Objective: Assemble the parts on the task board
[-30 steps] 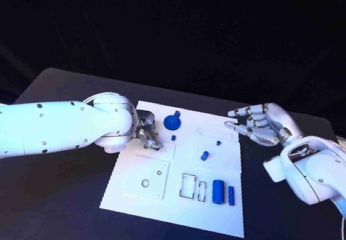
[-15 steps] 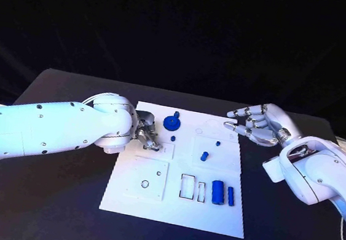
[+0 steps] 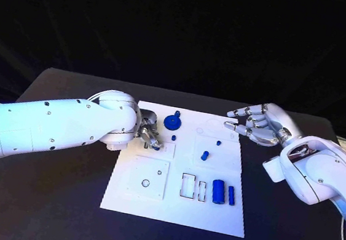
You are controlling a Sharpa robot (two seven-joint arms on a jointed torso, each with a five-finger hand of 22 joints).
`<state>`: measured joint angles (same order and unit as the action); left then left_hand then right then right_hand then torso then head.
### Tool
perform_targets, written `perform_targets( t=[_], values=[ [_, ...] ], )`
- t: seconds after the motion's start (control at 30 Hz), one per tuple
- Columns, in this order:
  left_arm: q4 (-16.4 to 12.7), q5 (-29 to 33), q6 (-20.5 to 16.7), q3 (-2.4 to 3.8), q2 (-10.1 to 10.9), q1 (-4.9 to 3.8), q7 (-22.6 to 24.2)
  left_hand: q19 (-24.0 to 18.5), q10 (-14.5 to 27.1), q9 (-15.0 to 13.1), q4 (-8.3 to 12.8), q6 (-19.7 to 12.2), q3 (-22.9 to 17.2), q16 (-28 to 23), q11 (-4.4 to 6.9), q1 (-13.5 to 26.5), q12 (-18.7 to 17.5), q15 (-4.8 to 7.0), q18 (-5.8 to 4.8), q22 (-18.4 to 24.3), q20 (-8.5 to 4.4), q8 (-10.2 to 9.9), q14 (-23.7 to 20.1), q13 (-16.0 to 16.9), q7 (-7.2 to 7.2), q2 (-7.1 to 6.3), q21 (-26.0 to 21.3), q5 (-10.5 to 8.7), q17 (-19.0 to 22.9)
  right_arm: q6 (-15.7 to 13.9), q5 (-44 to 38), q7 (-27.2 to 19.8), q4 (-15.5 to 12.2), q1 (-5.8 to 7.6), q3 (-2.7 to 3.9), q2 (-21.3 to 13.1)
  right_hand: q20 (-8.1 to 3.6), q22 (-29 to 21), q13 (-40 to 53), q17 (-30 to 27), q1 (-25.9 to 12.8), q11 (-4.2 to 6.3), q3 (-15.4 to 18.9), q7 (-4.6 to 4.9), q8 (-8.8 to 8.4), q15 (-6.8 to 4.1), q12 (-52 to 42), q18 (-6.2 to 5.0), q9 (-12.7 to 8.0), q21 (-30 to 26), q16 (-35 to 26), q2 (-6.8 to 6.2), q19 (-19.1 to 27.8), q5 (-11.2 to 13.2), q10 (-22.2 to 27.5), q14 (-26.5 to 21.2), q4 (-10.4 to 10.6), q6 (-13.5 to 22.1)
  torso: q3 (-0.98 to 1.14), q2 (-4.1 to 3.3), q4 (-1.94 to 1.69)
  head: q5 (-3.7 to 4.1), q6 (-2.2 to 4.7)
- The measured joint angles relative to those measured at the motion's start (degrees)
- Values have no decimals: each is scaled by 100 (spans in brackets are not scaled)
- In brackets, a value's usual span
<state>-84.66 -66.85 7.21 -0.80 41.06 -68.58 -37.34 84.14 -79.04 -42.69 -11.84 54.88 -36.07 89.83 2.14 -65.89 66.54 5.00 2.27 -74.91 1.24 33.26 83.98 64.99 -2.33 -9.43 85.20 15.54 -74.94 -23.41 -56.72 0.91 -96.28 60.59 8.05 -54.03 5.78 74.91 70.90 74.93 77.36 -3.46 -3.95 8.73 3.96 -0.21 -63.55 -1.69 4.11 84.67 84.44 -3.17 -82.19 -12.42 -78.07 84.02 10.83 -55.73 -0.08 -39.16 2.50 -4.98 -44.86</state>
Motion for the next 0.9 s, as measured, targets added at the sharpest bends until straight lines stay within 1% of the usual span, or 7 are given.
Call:
perform_targets(
  t=[0.1, 0.33, 0.5, 0.6, 0.67, 0.73, 0.9],
  values=[
    [40, 8, 64, 4, -26, -7, -2, 0, -7, -10, 45, 21, -45, 0, 6, 72, 38, 0, 0, 0, 0, 12, 0, 40, 21, -2, 0, 1, 0, 11, -1, 4, -1, 0, 0, -2, -4, 0, 0, 0, 0, 0, 0, 0, 0, 0, 0, 0, 0, 0, 0, 0, 4, 0, 0, 0, 0, 0, 0, -1, 1, 4, -3],
    [101, 21, 158, 12, -68, -20, -5, 0, -65, -23, 97, 32, -96, 0, 45, 250, 112, 0, 0, 0, 0, 46, 0, 113, 32, 115, 0, -1, 0, 33, -3, 14, -1, 0, -1, -4, -4, 4, 0, -1, 0, 0, 0, 0, 0, 0, 0, 0, 0, 0, 0, 0, 4, 0, 0, 0, 0, 0, 1, -1, -1, 16, -16],
    [150, 29, 168, 11, -109, -19, -8, 0, -103, -22, 210, 170, -208, 0, 82, 642, 132, 2, 0, 0, 0, 91, 1, 126, 110, 187, 0, -12, 1, 41, -3, 20, -1, 0, -1, -6, -4, 4, 0, -1, 0, 0, 0, 0, 0, 0, 0, 0, 0, 0, 0, 0, 3, 0, 0, 0, 0, 0, -4, -2, -4, 29, -19],
    [170, 33, 165, 9, -121, -18, -8, -11, -107, -4, 320, 224, -278, 0, 86, 847, 133, 33, 0, 0, -11, 90, 9, 133, 144, 210, 0, -13, 1, 44, -3, 23, -1, 0, -1, -7, -4, 4, 0, -1, 0, 0, 0, 0, 0, 0, 0, 0, 0, 0, 0, 0, 4, 0, 0, 0, 0, 0, -3, -3, -6, 31, -21],
    [185, 41, 164, 9, -126, -18, -8, -21, -113, -1, 330, 248, -183, 0, 94, 925, 133, 43, -1, 0, -21, 67, 0, 141, 166, 221, 0, -13, 1, 47, -3, 24, -1, 0, -2, -7, -4, 4, 0, -1, 0, 0, 0, 0, 0, 0, 0, 0, 0, 0, 0, 0, 4, 0, 0, 0, 0, 0, -7, -3, -6, 32, -21],
    [203, 45, 162, 7, -131, -17, -8, -21, -113, 7, 262, 298, -16, 0, 94, 986, 133, 42, -1, 0, -21, 50, -1, 150, 196, 220, 0, -12, 1, 49, -3, 25, -1, 0, -2, -8, -4, 4, -1, -1, 0, 0, 0, 0, 0, 0, 4, 0, 0, 0, 0, 0, 4, 0, 0, 0, 0, 0, -8, -4, -5, 32, -25],
    [236, 62, 162, 7, -140, -16, -8, -21, -113, 24, 204, 306, 261, 0, 95, 1028, 158, 42, -1, 0, -21, 45, 0, 172, 183, 232, 0, -10, 2, 56, -3, 29, 0, 0, -2, -8, 18, 3, -27, -2, 0, -20, 0, 0, 0, 0, 36, 0, 0, -34, -22, 0, 24, 0, 21, 0, 0, 0, -8, -7, -6, 37, -34]
  ],
)
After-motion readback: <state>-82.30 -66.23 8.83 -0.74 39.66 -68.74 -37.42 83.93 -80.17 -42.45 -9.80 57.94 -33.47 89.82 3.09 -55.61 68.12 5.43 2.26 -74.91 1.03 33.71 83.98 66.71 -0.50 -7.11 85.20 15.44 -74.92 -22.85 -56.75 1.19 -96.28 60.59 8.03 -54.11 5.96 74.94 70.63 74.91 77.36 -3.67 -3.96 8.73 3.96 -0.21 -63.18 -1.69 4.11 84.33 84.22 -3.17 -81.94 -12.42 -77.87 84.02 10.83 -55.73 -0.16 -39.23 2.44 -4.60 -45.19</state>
